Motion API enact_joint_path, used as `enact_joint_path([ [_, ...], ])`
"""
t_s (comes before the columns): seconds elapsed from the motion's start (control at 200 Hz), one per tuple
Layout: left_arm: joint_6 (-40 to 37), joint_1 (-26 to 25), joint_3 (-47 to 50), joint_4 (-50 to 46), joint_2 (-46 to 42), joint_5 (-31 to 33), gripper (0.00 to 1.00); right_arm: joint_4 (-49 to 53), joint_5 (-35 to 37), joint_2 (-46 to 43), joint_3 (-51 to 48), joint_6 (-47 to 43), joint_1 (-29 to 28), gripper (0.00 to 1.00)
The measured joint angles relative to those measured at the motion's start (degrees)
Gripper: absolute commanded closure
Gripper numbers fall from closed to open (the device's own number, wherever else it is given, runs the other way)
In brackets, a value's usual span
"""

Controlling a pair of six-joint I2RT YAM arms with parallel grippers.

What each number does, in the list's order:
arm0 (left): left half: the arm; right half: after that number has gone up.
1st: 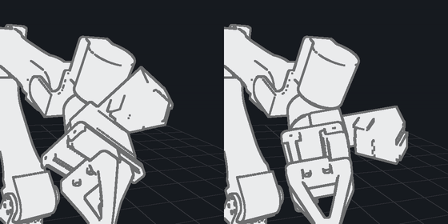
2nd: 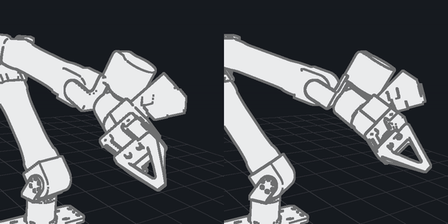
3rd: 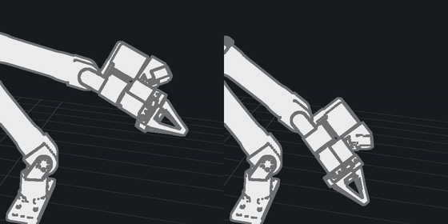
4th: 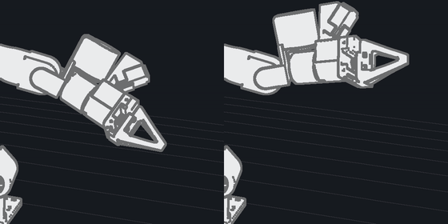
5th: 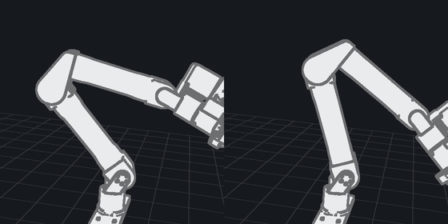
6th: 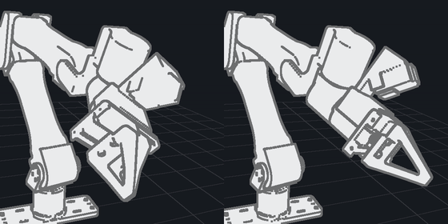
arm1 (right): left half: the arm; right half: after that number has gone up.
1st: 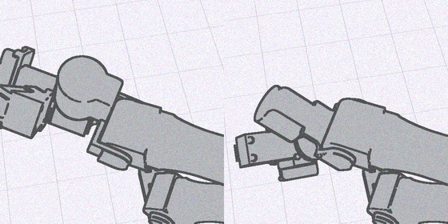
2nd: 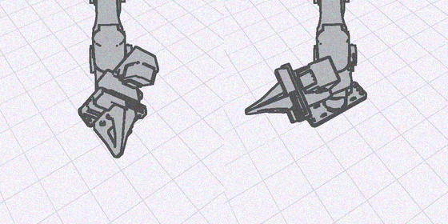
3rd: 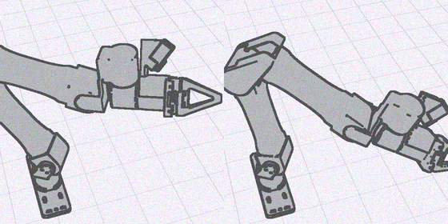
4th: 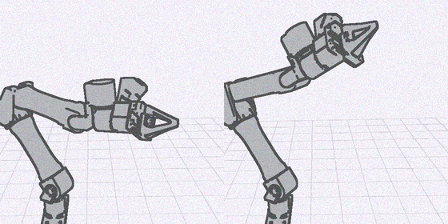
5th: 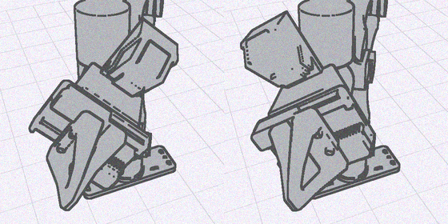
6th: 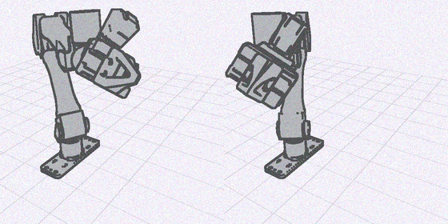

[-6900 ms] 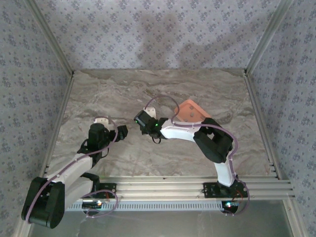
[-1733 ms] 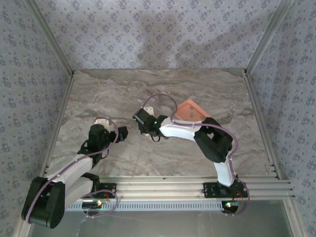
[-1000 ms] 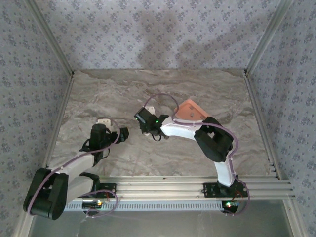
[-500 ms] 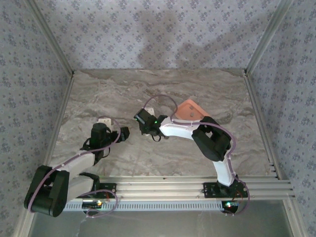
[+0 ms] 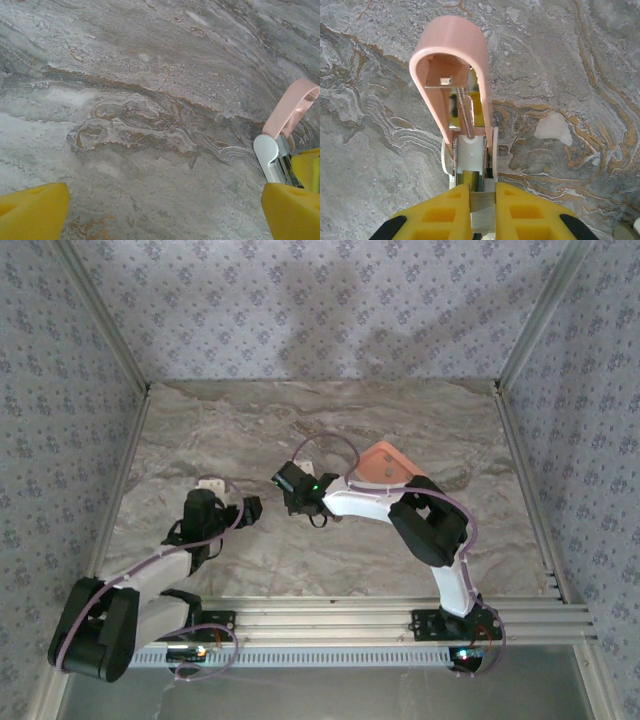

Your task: Load the staples into the stapler

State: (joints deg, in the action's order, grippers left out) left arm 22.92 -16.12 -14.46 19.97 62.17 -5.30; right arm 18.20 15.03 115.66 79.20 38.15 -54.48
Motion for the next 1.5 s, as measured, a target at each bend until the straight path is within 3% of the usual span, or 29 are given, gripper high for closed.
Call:
enact_joint_path([
  [1.189, -0.7, 0.4, 0.0, -0.2, -0.7, 0.1, 0.02, 1.2, -0.8, 1.1, 2.1, 0.0, -0.4, 0.85],
  [1.499, -0.1, 0.4, -0.6, 0.2, 2.3, -8.5, 0.1, 0.9, 1.2, -5.5, -1.7, 0.9, -0.4, 0.85],
])
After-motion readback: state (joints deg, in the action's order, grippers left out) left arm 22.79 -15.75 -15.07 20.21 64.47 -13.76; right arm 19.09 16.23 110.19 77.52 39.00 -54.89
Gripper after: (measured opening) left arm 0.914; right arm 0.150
